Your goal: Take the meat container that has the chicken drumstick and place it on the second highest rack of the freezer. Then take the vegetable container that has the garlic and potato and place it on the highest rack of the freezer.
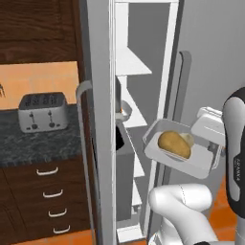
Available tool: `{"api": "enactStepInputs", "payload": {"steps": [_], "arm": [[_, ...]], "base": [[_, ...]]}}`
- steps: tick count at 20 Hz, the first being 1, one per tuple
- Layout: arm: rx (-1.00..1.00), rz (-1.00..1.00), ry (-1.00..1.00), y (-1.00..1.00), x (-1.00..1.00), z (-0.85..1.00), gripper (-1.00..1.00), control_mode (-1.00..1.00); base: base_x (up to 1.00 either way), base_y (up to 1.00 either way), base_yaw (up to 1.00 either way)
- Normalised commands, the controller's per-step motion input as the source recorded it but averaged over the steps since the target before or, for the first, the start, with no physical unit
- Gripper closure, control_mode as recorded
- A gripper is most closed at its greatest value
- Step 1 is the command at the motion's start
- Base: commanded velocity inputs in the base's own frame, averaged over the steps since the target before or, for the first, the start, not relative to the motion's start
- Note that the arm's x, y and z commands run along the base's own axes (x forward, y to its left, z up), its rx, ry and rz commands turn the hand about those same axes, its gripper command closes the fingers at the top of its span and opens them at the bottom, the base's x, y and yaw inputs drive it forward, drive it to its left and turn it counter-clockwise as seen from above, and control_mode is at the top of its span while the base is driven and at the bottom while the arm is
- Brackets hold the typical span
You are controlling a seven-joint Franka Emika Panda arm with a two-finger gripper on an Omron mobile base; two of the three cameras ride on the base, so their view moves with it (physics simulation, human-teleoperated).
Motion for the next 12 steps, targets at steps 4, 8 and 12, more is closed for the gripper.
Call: {"api": "enactStepInputs", "payload": {"steps": [4,8,12], "arm": [[0.00,0.00,0.00,0.00,0.00,0.00,1.00,1.00],[0.00,0.00,0.00,0.00,0.00,0.00,1.00,1.00],[0.00,0.00,0.00,0.00,0.00,0.00,1.00,1.00]], "base": [[0.75,-0.52,0.23],[0.63,-0.13,0.37],[0.50,0.00,0.52]]}}
